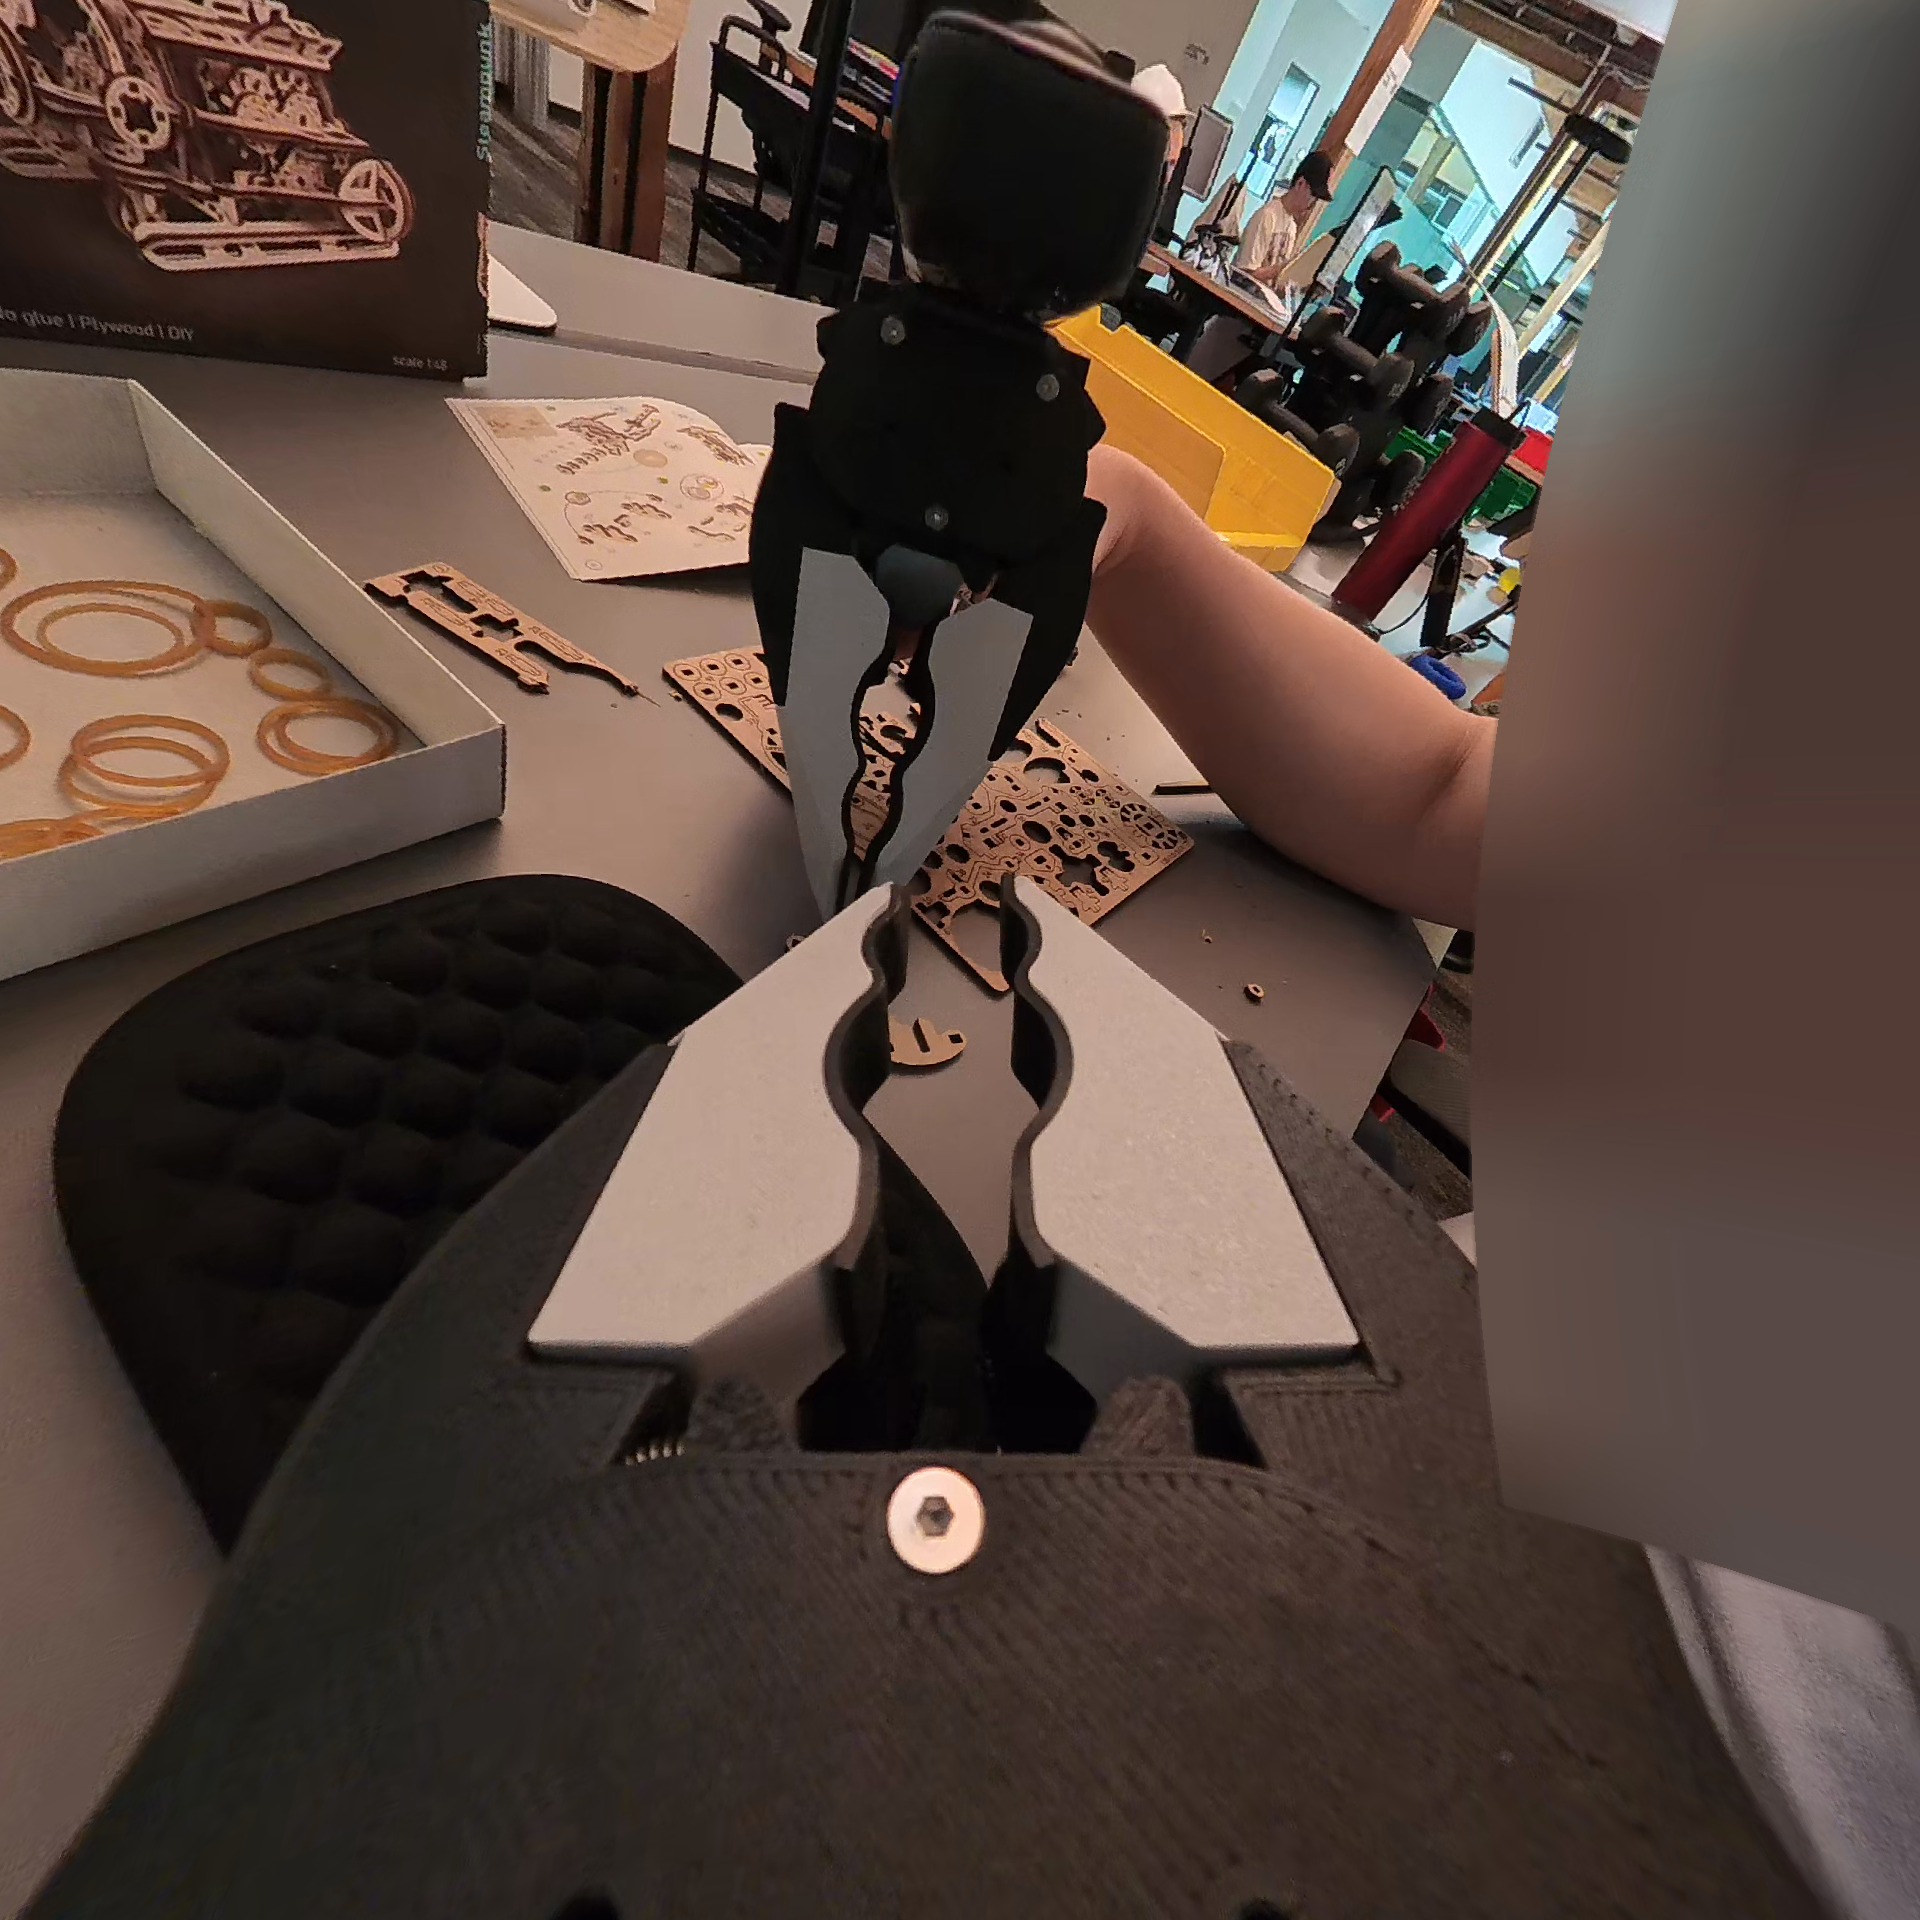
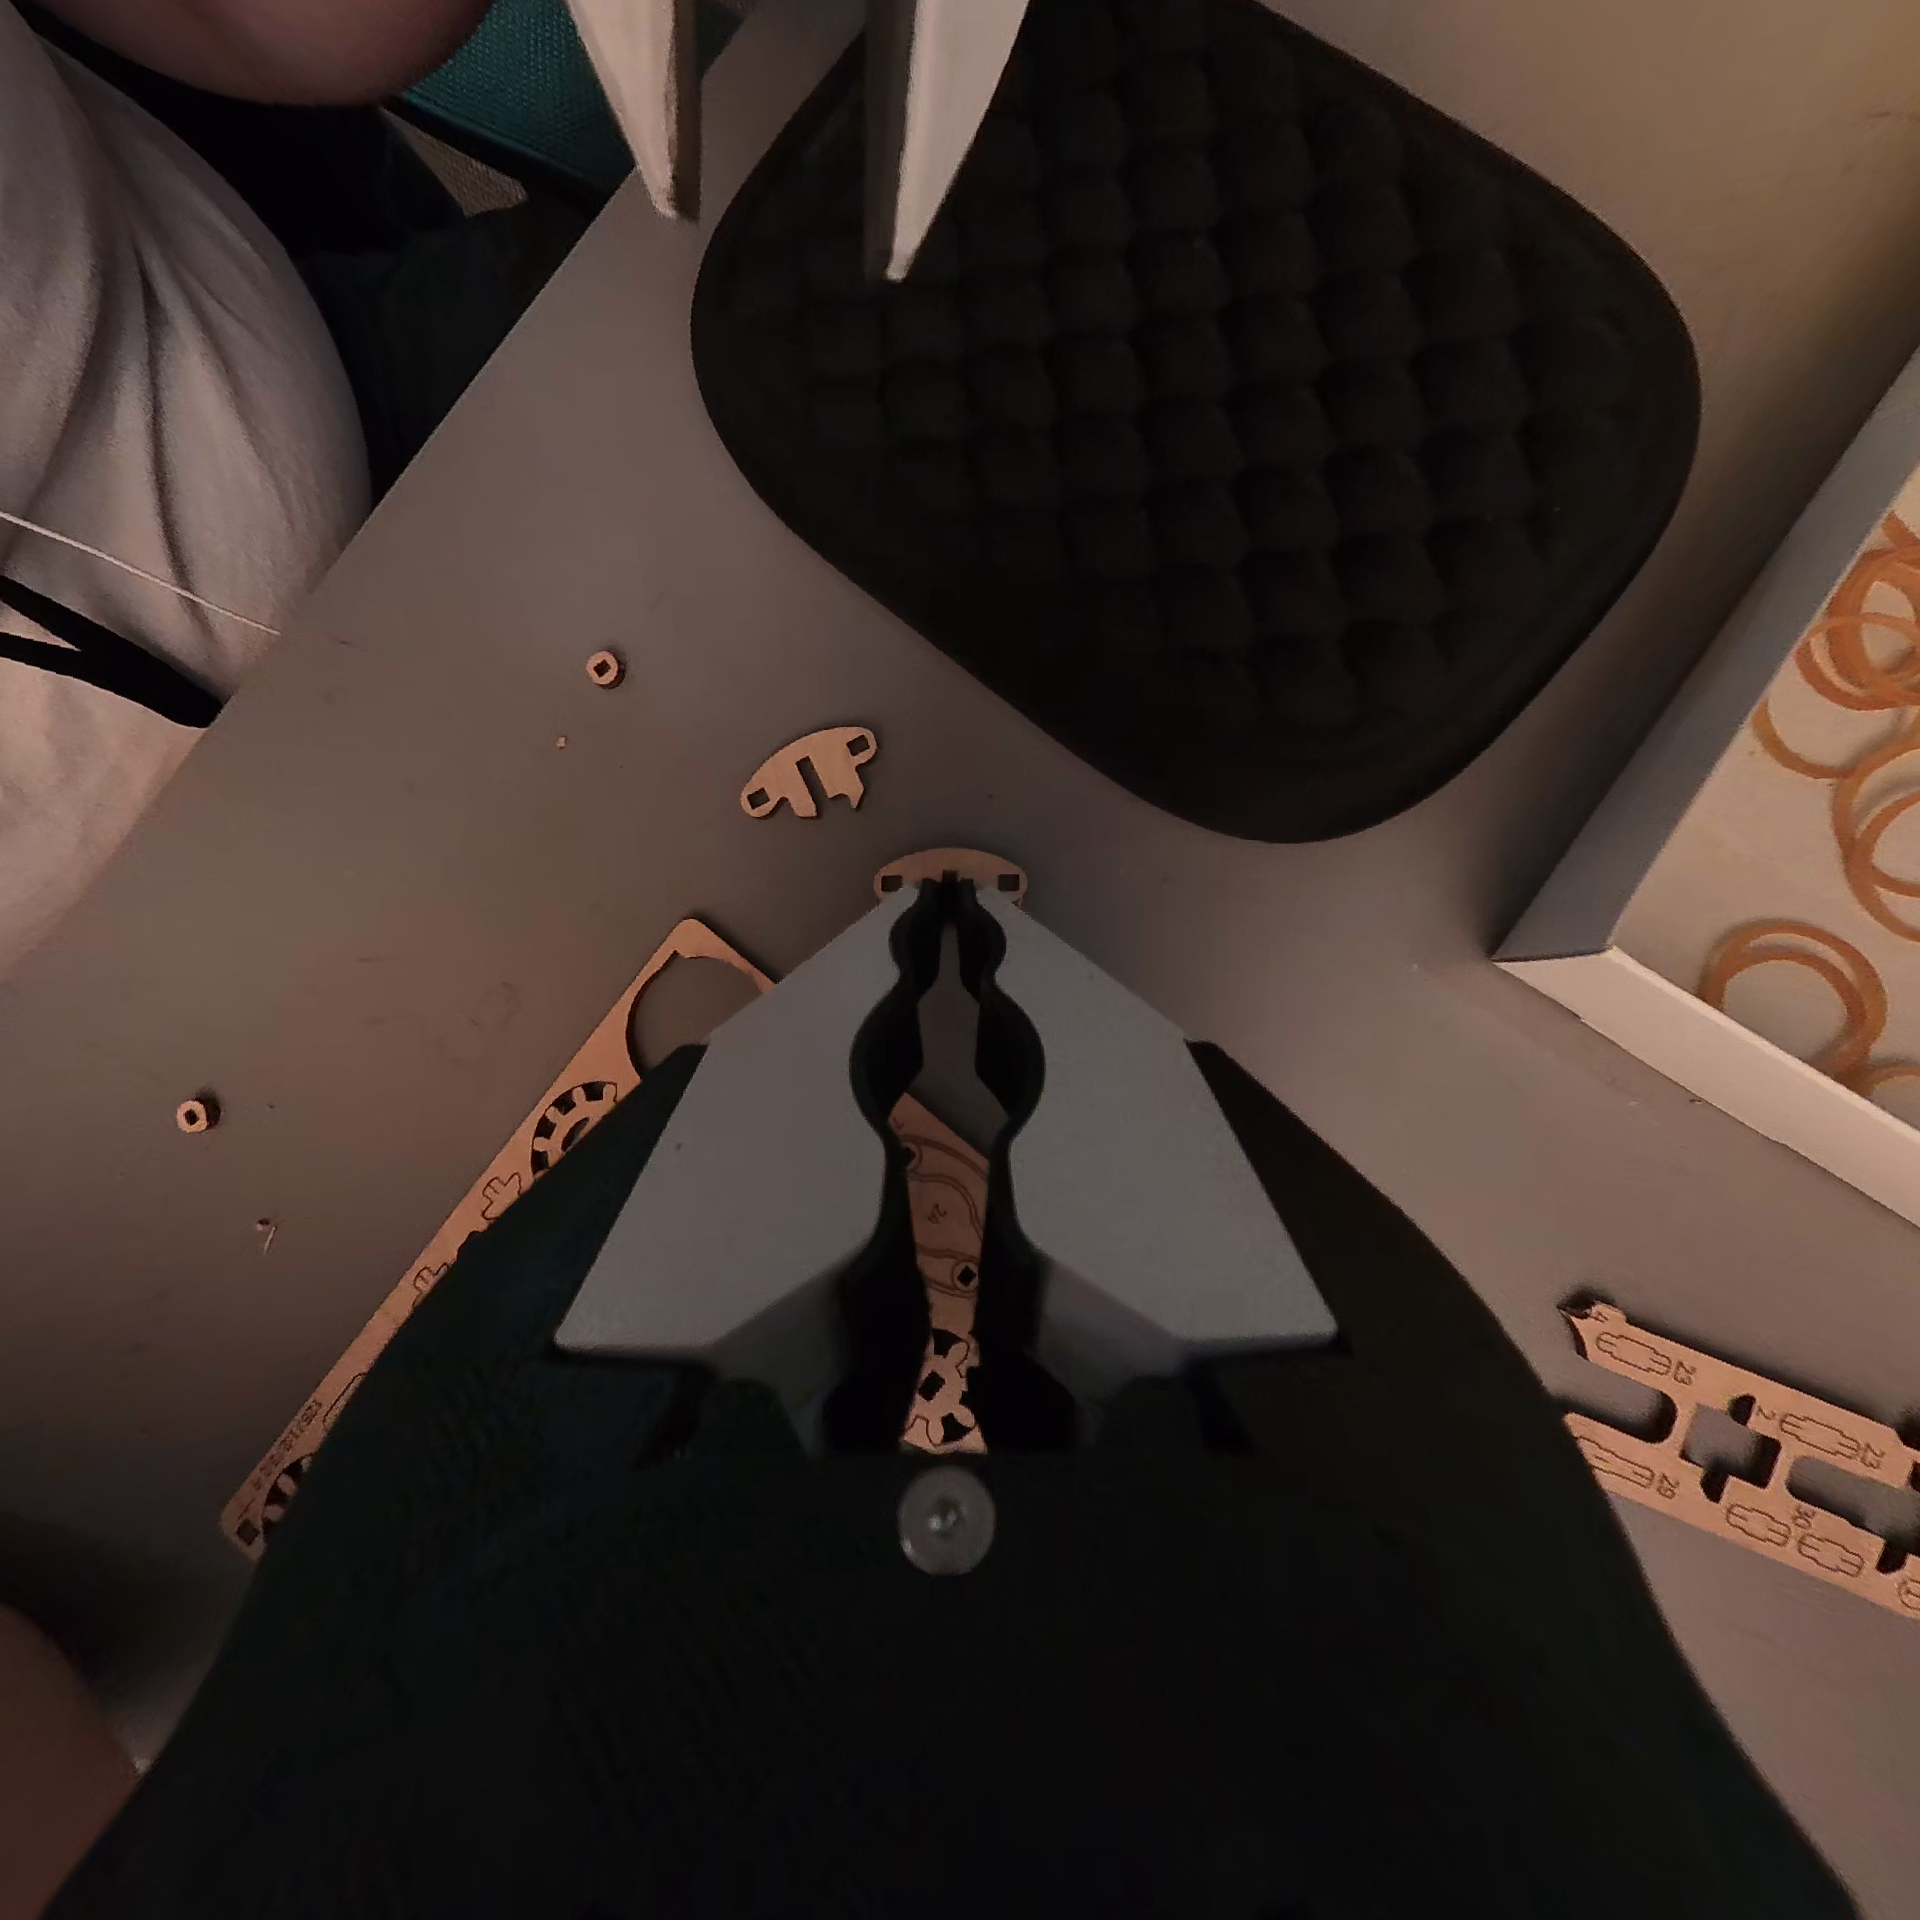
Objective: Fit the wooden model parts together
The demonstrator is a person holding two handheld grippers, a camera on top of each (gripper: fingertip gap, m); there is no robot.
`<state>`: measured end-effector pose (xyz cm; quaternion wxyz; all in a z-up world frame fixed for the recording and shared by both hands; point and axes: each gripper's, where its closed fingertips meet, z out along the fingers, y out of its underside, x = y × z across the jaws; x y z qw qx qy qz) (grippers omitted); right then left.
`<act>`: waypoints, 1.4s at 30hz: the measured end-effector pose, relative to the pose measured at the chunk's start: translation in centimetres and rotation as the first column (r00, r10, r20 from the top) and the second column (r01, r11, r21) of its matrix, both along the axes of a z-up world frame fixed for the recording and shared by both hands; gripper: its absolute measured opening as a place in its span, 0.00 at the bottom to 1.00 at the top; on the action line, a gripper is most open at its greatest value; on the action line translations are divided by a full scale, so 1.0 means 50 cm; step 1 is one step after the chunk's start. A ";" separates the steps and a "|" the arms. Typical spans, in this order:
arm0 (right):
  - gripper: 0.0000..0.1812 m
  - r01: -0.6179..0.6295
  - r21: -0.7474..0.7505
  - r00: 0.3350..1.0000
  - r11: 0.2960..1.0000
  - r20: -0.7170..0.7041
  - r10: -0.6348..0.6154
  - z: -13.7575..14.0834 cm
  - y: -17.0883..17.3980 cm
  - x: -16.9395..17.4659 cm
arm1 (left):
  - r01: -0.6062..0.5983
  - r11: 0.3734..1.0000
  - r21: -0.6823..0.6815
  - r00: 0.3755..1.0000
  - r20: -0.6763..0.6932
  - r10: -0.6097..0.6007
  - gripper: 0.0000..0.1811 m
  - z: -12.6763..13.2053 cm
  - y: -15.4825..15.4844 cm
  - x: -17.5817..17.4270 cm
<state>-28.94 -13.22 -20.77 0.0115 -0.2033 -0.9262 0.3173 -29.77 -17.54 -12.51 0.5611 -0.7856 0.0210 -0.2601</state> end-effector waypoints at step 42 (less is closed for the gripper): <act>0.01 -0.018 0.293 0.999 0.956 0.053 0.003 -0.012 -0.003 0.004 | 0.030 0.976 -0.214 0.999 0.026 -0.025 0.08 -0.061 0.014 0.021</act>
